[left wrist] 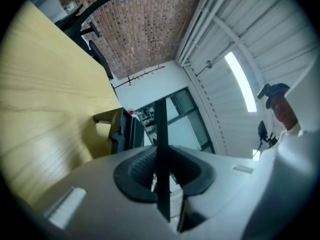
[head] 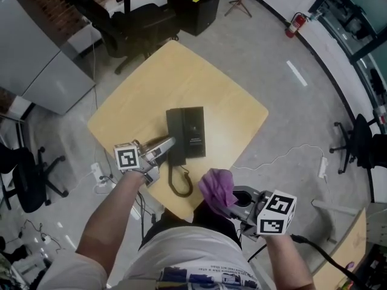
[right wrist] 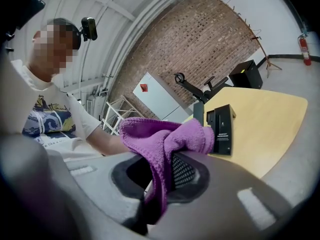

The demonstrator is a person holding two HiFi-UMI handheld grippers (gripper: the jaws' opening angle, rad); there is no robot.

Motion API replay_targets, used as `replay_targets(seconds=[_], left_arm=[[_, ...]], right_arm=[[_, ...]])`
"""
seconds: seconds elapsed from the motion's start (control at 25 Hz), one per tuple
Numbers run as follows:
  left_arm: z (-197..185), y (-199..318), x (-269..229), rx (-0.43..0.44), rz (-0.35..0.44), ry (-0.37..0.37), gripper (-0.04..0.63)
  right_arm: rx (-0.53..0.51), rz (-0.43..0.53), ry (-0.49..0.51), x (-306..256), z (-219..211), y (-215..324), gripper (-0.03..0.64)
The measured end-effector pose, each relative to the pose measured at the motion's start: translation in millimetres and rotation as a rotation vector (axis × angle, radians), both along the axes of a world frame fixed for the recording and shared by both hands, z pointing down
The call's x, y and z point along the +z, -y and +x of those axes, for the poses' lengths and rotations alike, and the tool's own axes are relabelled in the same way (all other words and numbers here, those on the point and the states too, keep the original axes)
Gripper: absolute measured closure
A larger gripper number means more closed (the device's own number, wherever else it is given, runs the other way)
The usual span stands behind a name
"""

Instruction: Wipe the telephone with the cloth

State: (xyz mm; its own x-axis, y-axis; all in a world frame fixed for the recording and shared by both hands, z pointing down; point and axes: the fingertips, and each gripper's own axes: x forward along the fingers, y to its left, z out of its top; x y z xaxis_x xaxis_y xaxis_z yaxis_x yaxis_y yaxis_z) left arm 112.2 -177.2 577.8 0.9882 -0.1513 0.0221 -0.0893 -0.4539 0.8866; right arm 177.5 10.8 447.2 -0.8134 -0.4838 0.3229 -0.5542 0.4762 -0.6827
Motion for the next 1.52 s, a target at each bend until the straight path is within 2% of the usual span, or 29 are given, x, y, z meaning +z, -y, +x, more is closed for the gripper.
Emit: replay_targets(seconds=[0.4, 0.84, 1.0, 1.24, 1.52], left_arm=[[6, 14, 45, -0.014, -0.024, 0.122, 0.515], [10, 13, 51, 0.0, -0.036, 0.161, 0.514], [11, 11, 53, 0.012, -0.008, 0.23, 0.502], [10, 13, 60, 0.004, 0.044, 0.36, 0.445], [1, 16, 54, -0.013, 0.097, 0.418, 0.395]], right_arm=[[-0.005, -0.045, 0.018, 5, 7, 11, 0.572], [-0.023, -0.052, 0.025, 7, 2, 27, 0.572], [-0.028, -0.046, 0.017, 6, 1, 27, 0.572], [-0.033, -0.036, 0.017, 8, -6, 28, 0.572], [-0.029, 0.015, -0.067, 10, -15, 33, 0.572]])
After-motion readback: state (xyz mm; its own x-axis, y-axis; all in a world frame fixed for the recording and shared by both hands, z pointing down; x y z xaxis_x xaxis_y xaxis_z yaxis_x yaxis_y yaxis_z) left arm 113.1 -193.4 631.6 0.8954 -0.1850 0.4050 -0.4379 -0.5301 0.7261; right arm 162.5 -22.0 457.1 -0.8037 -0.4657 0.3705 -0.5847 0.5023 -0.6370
